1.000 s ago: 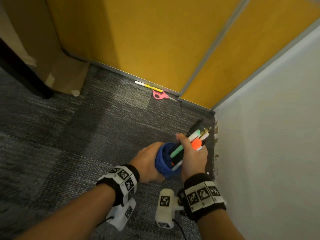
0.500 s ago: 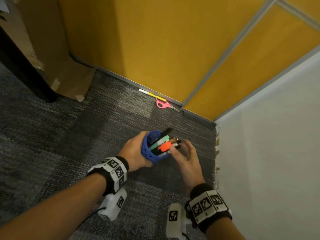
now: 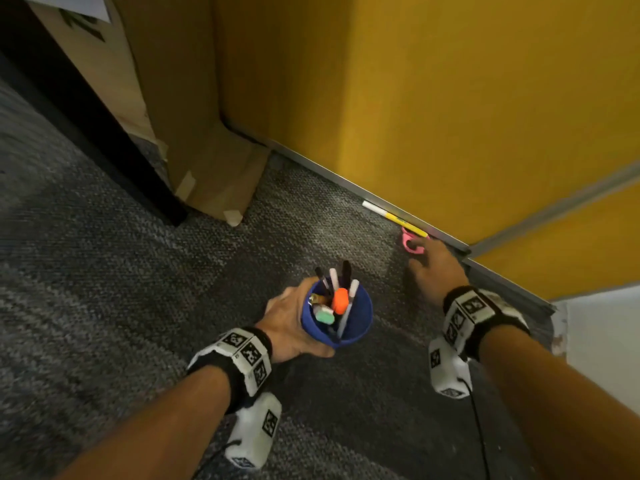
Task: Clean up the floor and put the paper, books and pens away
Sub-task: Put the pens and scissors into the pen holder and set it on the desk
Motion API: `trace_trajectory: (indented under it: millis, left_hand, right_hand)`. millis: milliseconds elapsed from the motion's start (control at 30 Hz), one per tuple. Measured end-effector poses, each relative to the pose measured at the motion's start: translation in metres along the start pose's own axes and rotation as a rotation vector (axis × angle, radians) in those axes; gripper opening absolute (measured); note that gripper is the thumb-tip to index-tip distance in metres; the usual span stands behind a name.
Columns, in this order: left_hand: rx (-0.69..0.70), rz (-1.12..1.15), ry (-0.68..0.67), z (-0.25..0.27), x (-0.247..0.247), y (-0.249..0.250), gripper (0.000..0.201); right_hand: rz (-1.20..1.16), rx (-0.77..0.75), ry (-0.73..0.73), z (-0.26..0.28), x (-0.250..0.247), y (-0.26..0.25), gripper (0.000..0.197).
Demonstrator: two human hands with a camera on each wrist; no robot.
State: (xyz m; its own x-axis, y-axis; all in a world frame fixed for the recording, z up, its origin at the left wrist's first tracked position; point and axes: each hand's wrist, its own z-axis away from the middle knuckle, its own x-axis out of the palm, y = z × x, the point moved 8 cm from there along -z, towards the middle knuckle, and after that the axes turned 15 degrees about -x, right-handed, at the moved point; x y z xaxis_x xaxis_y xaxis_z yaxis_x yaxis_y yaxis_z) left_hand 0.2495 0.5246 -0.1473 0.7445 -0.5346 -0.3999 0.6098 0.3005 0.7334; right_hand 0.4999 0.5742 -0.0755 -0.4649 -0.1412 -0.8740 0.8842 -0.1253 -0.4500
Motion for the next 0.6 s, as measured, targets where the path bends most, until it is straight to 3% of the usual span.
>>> trace_trajectory:
  millis: [100, 167, 300, 500, 600]
  left_hand:
    - [-0.003, -0.075, -0.004, -0.002, -0.002, 0.004, 0.1]
    - [0.0, -0.083, -0.007, -0.003, 0.0, 0.002, 0.1]
    - [-0.022, -0.074, -0.012, -0.002, -0.001, 0.004, 0.095]
    - [-0.033, -0.085, -0.028, 0.0, 0.0, 0.006, 0.098]
    - [-0.039, -0.093, -0.027, 0.002, -0.001, 0.008, 0.103]
  right_hand:
    - [0.201, -0.143, -0.102, -0.04, 0.008, -0.011, 0.047]
    - [0.265, -0.141, -0.149, -0.054, 0.015, -0.008, 0.053]
    - [0.324, -0.113, -0.105, -0.068, 0.018, -0.006, 0.057]
    - [0.333, -0.099, -0.14, -0.054, 0.034, -0.014, 0.015]
    - [0.114, -0.082, 0.017, -0.027, 0.028, -0.026, 0.01]
